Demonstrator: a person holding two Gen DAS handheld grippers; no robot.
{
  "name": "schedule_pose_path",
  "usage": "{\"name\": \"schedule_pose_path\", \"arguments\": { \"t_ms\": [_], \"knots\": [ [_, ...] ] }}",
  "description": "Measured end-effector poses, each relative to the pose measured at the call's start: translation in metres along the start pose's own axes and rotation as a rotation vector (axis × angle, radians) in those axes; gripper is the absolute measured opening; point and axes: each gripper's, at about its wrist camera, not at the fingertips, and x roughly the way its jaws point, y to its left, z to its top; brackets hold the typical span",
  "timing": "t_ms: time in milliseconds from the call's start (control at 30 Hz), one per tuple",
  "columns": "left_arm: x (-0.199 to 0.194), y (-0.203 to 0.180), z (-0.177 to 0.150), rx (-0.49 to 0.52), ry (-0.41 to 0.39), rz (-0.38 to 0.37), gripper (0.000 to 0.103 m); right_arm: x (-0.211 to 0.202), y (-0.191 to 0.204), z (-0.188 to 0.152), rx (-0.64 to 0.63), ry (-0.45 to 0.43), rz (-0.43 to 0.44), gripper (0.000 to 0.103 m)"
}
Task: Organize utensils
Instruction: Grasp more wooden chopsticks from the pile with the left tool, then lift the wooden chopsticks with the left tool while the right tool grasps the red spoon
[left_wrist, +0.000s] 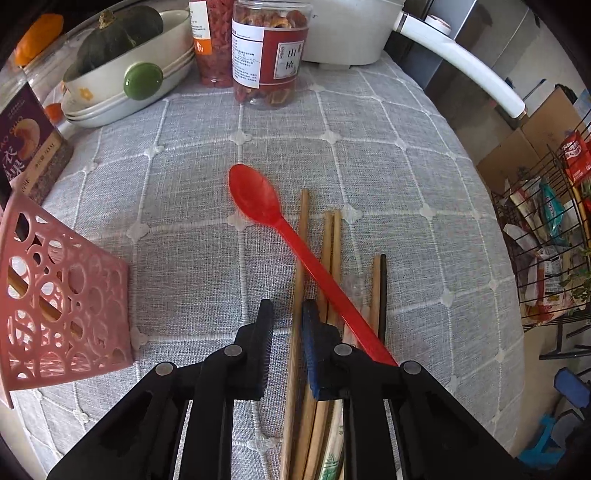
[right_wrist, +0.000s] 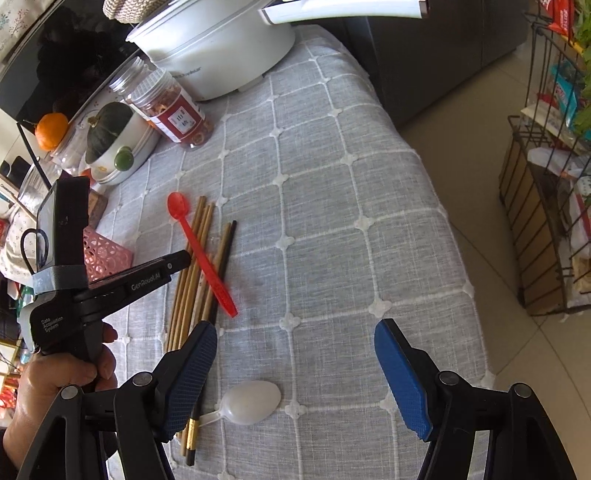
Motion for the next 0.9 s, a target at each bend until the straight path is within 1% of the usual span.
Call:
{"name": "schedule_pose_path", "arguments": {
  "t_ms": [100,133,167,300,367,500,633,767,900],
  "knots": [
    [0.003,-0.008,0.003,0.036,0.004,0.042,0.016,0.002,0.000,0.001,0.004,0.003,0.005,0.075],
    [0.003,-0.010,0.003,0.044,0.004,0.063,0.010,0.002,0.001,0.001,0.003,0.003,0.004,0.075],
    [0.004,-0.012,0.003,0.050,0.006,0.075,0.010,0.003,0.002,0.001,0.000,0.005,0.003,0.075],
    [-0.006,-0.011,-0.005,0.067,0.016,0.040,0.009,0.003,0.007,0.001,-0.009,0.003,0.003,0.075],
    [-0.017,-0.007,-0.012,0.077,0.008,0.029,0.009,0.002,0.009,0.002,-0.010,-0.004,0.003,0.075],
    [-0.046,0.009,-0.030,0.056,-0.010,-0.022,0.009,0.003,0.014,0.002,-0.011,-0.004,0.003,0.075],
    [-0.071,0.024,-0.054,0.042,-0.021,-0.070,0.009,0.007,0.023,0.000,-0.023,0.005,0.006,0.075],
    [-0.092,0.043,-0.081,0.032,-0.047,-0.101,0.009,0.011,0.034,-0.001,-0.040,0.011,0.006,0.075],
    [-0.106,0.065,-0.109,0.008,-0.074,-0.107,0.009,0.018,0.047,-0.003,-0.060,0.021,0.001,0.075]
  ]
}}
